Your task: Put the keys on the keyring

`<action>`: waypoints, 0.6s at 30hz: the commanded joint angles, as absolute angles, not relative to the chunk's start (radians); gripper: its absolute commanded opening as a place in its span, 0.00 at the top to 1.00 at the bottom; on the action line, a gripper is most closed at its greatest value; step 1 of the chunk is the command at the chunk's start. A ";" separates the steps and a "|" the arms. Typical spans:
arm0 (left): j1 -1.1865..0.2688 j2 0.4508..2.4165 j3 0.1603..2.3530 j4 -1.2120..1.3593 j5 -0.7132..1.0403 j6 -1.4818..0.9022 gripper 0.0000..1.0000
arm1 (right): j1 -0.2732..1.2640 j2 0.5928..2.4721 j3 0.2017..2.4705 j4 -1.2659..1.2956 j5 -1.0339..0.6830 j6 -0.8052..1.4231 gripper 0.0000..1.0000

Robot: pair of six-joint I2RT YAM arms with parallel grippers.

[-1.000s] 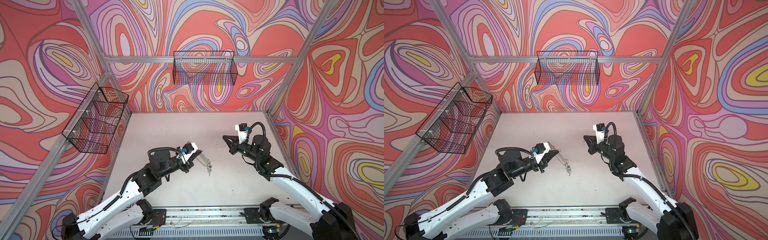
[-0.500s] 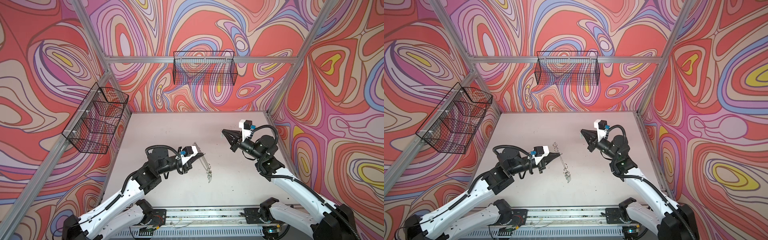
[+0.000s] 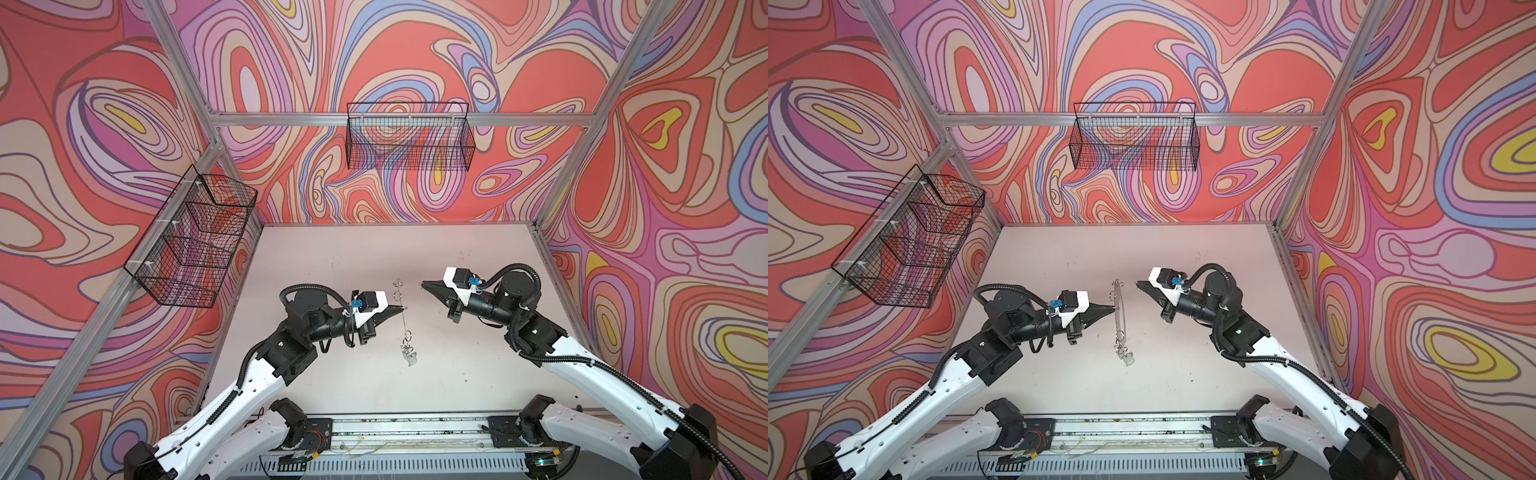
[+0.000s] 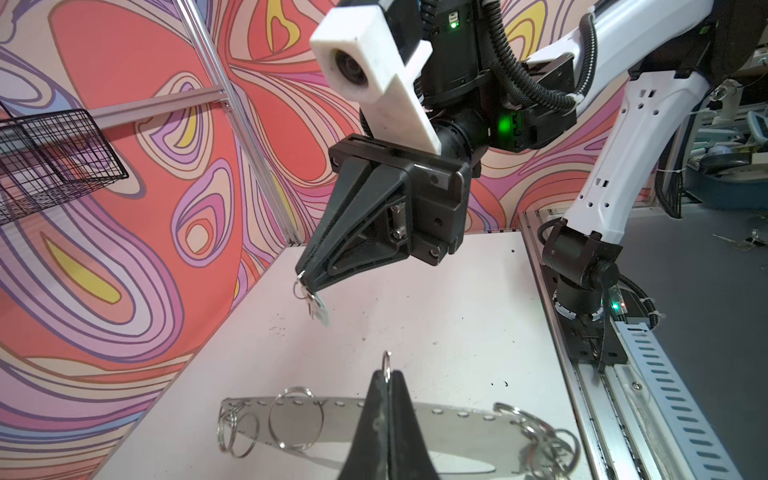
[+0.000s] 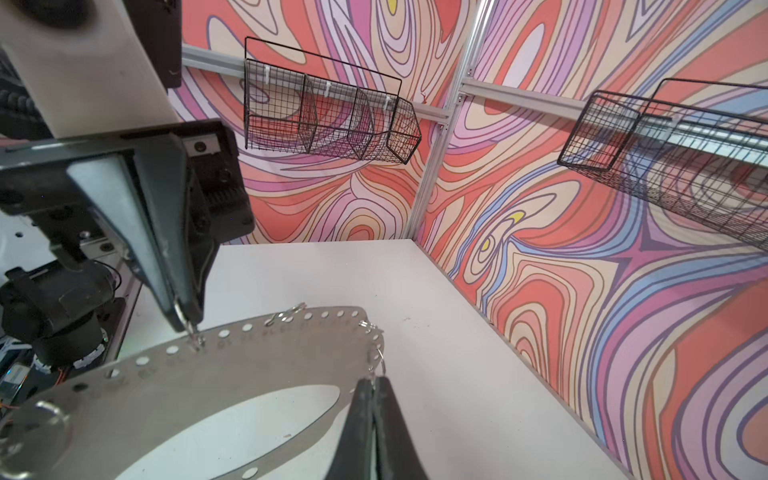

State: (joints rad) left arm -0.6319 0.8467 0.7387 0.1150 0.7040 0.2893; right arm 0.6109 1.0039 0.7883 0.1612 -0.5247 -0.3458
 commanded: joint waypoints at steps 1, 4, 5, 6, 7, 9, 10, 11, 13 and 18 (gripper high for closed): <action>-0.627 0.822 0.716 0.125 0.680 0.324 1.00 | 0.623 0.963 0.785 0.088 -0.556 -0.507 1.00; -0.627 0.827 0.707 0.131 0.675 0.318 1.00 | 0.640 0.931 0.741 0.133 -0.563 -0.547 1.00; -0.627 0.830 0.707 0.131 0.675 0.316 1.00 | 0.641 0.927 0.733 0.153 -0.563 -0.542 1.00; -0.627 0.833 0.709 0.133 0.673 0.315 1.00 | 0.645 0.929 0.726 0.165 -0.570 -0.539 1.00; -0.627 0.834 0.709 0.133 0.671 0.314 1.00 | 0.651 0.933 0.726 0.171 -0.574 -0.541 1.00; -0.627 0.835 0.707 0.136 0.665 0.317 1.00 | 0.667 0.954 0.735 0.170 -0.576 -0.542 1.00; -0.627 0.834 0.704 0.139 0.660 0.319 1.00 | 0.674 0.964 0.742 0.170 -0.576 -0.541 1.00; -0.627 0.832 0.701 0.143 0.657 0.319 1.00 | 0.680 0.978 0.746 0.173 -0.572 -0.538 1.00; -0.627 0.829 0.700 0.140 0.648 0.321 1.00 | 0.691 0.994 0.755 0.187 -0.569 -0.524 1.00; -0.627 0.816 0.688 0.165 0.627 0.319 1.00 | 0.730 1.016 0.760 0.194 -0.558 -0.531 1.00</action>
State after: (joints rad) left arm -0.6319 0.8371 0.6979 0.1177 0.6373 0.2966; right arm 0.7059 1.0119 0.7460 0.1688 -0.5549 -0.4976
